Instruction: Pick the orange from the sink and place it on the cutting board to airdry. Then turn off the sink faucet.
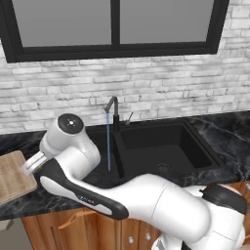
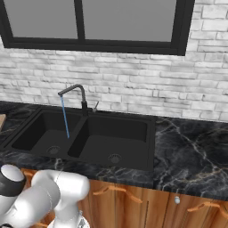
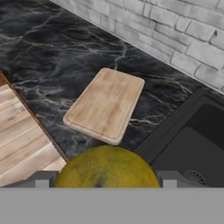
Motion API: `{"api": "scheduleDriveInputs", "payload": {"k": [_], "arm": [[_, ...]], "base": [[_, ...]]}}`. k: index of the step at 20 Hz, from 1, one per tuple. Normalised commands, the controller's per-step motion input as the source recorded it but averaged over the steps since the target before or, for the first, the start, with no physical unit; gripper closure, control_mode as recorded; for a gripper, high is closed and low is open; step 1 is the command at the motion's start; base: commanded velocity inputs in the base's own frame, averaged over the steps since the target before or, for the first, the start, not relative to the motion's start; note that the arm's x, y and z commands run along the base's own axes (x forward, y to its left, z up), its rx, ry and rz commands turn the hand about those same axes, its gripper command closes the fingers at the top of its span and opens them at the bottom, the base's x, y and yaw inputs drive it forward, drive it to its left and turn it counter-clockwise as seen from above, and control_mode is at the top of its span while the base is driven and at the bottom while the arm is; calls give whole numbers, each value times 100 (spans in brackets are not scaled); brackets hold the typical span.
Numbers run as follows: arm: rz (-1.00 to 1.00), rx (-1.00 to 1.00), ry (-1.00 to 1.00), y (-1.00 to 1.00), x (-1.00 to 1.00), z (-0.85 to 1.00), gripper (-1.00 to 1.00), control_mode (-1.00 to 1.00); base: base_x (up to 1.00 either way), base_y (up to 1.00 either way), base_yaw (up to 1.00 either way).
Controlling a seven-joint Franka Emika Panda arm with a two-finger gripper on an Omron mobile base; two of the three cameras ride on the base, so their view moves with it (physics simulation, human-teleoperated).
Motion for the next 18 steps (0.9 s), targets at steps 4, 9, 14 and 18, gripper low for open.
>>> {"api": "scheduleDriveInputs", "payload": {"k": [4, 9, 14, 18], "arm": [[0, -1, 0, 40, 38, -23, 100, -100], [0, 0, 0, 37, 40, -24, 100, -100], [0, -2, 0, 35, 27, -18, 100, -100], [0, -4, 2, 35, 24, -28, 100, -100]], "base": [[0, 0, 0], [0, 0, 0], [0, 0, 0], [0, 0, 0]]}}
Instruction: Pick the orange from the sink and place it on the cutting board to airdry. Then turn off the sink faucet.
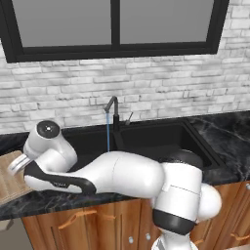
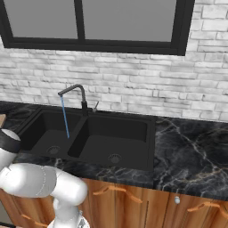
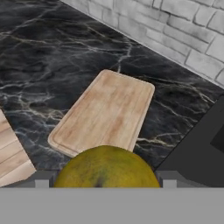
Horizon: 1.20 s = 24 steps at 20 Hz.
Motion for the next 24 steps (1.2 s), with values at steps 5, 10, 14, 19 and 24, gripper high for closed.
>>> {"api": "scheduleDriveInputs", "payload": {"k": [5, 10, 14, 19, 24], "arm": [[0, -1, 2, 29, 21, -29, 100, -100], [0, -2, 3, 30, 21, -28, 100, -100], [0, -1, 3, 25, 17, -30, 100, -100], [0, 0, 3, 23, 18, -27, 100, -100], [0, 0, 1, 13, 15, -19, 100, -100]], "base": [[0, 0, 0], [0, 0, 0], [0, 0, 0], [0, 0, 0], [0, 0, 0]]}}
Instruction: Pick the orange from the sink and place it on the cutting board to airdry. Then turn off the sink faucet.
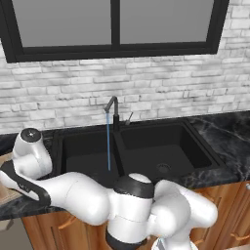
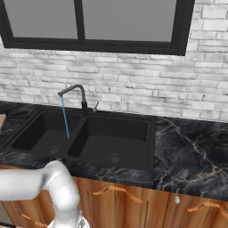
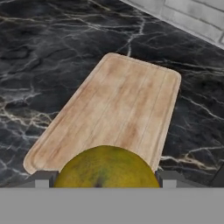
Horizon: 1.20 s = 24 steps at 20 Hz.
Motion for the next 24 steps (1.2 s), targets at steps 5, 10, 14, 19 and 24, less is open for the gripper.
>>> {"api": "scheduleDriveInputs", "payload": {"k": [5, 10, 14, 19, 24], "arm": [[0, -1, 1, 16, 14, -24, 100, -100], [0, -1, 0, 17, 11, -25, 100, -100], [0, -1, 1, 17, 14, -23, 100, -100], [0, -1, 1, 16, 17, -25, 100, -100], [0, -1, 1, 15, 15, -26, 100, -100]], "base": [[0, 0, 0], [0, 0, 0], [0, 0, 0], [0, 0, 0], [0, 0, 0]]}}
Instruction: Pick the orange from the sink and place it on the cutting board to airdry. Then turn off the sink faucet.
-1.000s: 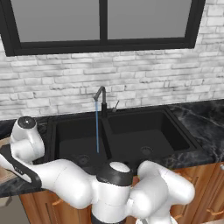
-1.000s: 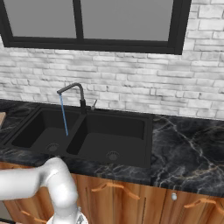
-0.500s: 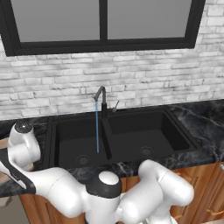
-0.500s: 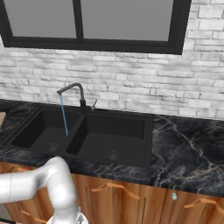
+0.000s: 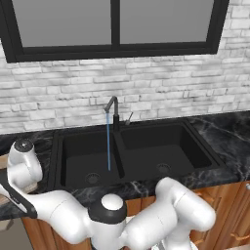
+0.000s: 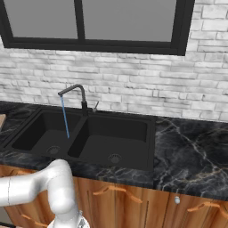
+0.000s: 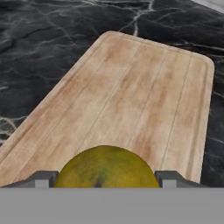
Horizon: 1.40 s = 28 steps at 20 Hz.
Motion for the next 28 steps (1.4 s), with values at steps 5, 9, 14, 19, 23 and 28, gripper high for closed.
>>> {"api": "scheduleDriveInputs", "payload": {"k": [5, 9, 14, 19, 23, 28], "arm": [[0, -1, 2, 18, 15, -29, 100, -100], [0, -2, 2, 20, 15, -28, 100, -100], [0, -2, 1, 11, 6, -21, -100, -100], [0, 0, 0, 0, -2, 0, -100, -100], [0, 0, -3, 0, -7, 13, -100, -100], [0, 0, -8, 0, -10, 36, -100, -100]], "base": [[0, 0, 0], [0, 0, 0], [0, 0, 0], [0, 0, 0], [0, 0, 0], [0, 0, 0]]}}
